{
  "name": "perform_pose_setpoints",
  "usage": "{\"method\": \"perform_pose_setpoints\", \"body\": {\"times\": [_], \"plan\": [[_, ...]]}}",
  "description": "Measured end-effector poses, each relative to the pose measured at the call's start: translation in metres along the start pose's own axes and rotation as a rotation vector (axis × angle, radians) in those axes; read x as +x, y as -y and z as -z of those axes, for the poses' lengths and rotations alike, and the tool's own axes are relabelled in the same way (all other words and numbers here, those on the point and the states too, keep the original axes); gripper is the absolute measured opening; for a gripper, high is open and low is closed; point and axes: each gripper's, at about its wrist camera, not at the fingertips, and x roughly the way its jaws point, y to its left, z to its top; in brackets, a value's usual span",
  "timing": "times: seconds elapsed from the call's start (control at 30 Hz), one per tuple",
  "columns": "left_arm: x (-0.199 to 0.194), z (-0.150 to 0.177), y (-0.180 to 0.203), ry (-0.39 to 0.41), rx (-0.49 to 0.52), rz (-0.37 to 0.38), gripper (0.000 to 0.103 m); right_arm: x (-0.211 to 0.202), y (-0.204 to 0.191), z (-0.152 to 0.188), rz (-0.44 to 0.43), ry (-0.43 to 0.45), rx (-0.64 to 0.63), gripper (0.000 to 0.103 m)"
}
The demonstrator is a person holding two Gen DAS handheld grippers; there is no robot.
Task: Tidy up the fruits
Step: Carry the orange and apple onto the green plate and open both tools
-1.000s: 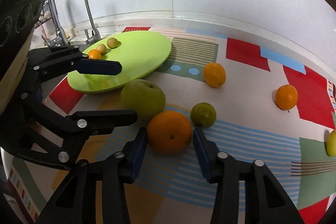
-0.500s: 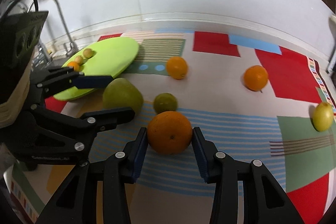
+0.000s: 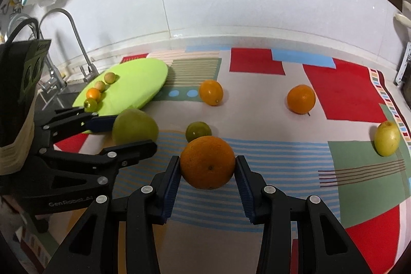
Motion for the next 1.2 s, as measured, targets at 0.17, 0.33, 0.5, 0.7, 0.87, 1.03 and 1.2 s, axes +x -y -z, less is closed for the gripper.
{"method": "perform_pose_setpoints", "body": {"times": [0.17,0.33,0.5,0.7,0.87,1.03,1.2], "plan": [[-0.026,0.006,-0.003,0.031,-0.071,-0.067,0.049,-0.015,-0.006,-0.008,-0.027,0.035,-0.003,0.043],[-0.053,0.01,-0.01,0.071,-0.125,-0.153,0.049,-0.026,-0.016,-0.017,-0.052,0.071,-0.028,0.043],[-0.074,0.009,-0.019,0.111,-0.149,-0.208,0.049,-0.032,-0.029,-0.028,-0.092,0.1,-0.059,0.043],[-0.085,0.001,-0.038,0.148,-0.177,-0.278,0.049,-0.029,-0.046,-0.053,-0.146,0.134,-0.101,0.043],[-0.082,-0.005,-0.058,0.158,-0.198,-0.313,0.049,-0.016,-0.064,-0.073,-0.18,0.143,-0.165,0.043],[-0.071,-0.009,-0.082,0.147,-0.229,-0.331,0.049,0.009,-0.079,-0.088,-0.224,0.115,-0.207,0.043],[-0.055,-0.007,-0.097,0.121,-0.239,-0.327,0.049,0.039,-0.088,-0.094,-0.25,0.064,-0.232,0.043]]}}
